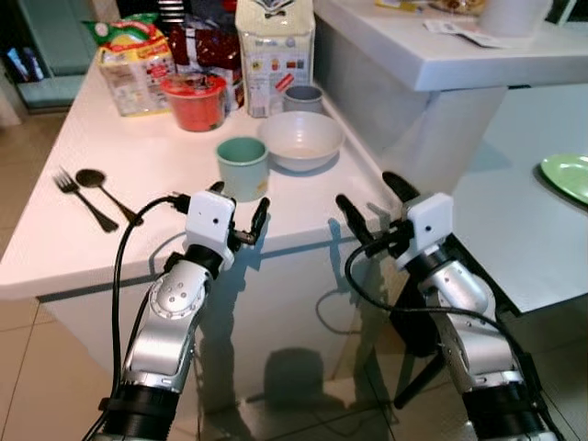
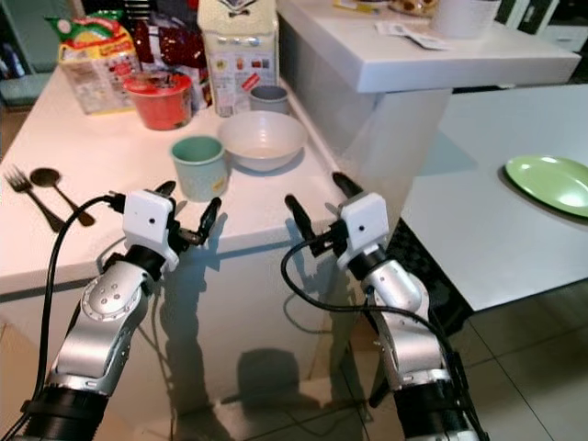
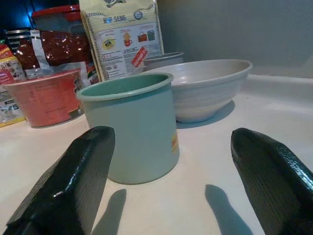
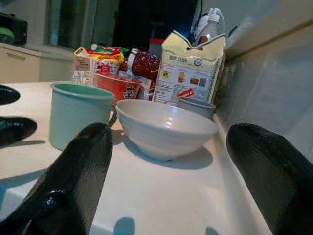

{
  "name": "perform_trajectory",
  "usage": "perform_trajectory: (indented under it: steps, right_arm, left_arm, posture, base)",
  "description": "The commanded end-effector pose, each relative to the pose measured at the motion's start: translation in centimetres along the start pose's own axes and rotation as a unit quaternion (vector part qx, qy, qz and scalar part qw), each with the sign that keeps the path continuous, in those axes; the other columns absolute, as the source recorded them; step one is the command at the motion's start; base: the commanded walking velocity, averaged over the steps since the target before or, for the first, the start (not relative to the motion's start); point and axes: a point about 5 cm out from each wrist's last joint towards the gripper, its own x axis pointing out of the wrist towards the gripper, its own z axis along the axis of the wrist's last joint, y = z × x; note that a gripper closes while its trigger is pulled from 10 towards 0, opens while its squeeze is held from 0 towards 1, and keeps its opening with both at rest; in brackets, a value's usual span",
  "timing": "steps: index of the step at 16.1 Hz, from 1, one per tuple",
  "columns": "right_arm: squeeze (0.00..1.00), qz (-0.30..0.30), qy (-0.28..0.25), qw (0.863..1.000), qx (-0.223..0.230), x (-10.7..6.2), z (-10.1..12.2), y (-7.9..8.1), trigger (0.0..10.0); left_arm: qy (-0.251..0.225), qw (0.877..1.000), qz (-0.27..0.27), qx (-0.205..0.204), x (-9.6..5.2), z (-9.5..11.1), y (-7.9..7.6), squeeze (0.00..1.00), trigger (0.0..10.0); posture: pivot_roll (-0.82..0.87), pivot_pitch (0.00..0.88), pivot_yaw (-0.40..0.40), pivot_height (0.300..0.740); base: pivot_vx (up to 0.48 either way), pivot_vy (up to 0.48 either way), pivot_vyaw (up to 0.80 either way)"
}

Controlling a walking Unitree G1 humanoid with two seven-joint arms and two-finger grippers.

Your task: Setting the table

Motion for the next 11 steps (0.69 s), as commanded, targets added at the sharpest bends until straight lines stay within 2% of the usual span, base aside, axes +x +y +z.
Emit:
perform_trajectory:
  steps: [1,3,7,11]
  right_arm:
    - [0.0,0.008,-0.004,1.0,-0.005,0.3,0.6,-0.4,10.0]
    - [0.0,0.022,0.026,0.999,-0.025,1.1,-0.3,-1.2,10.0]
    - [0.0,0.01,0.065,0.997,-0.042,2.4,-1.7,-2.9,10.0]
    - [0.0,0.022,0.08,0.996,-0.04,4.8,-2.5,-2.4,10.0]
  left_arm:
    - [0.004,1.0,0.001,0.008,0.1,-0.1,-0.1,0.0,10.0]
    - [0.001,1.0,0.003,0.012,0.1,0.0,-0.1,0.0,10.0]
    - [-0.008,1.0,-0.001,0.024,0.1,0.6,-0.2,0.0,10.0]
    - [-0.008,1.0,0.001,0.029,-0.2,0.7,-0.1,0.0,10.0]
  posture:
    - [0.1,0.0,-0.012,0.74]
    - [0.11,0.0,-0.02,0.74]
    - [0.13,0.0,-0.032,0.74]
    - [0.17,0.0,-0.043,0.74]
  base:
    - [0.0,0.0,0.0]
    - [0.0,0.0,0.0]
    - [0.0,0.0,0.0]
    - [0.0,0.0,0.0]
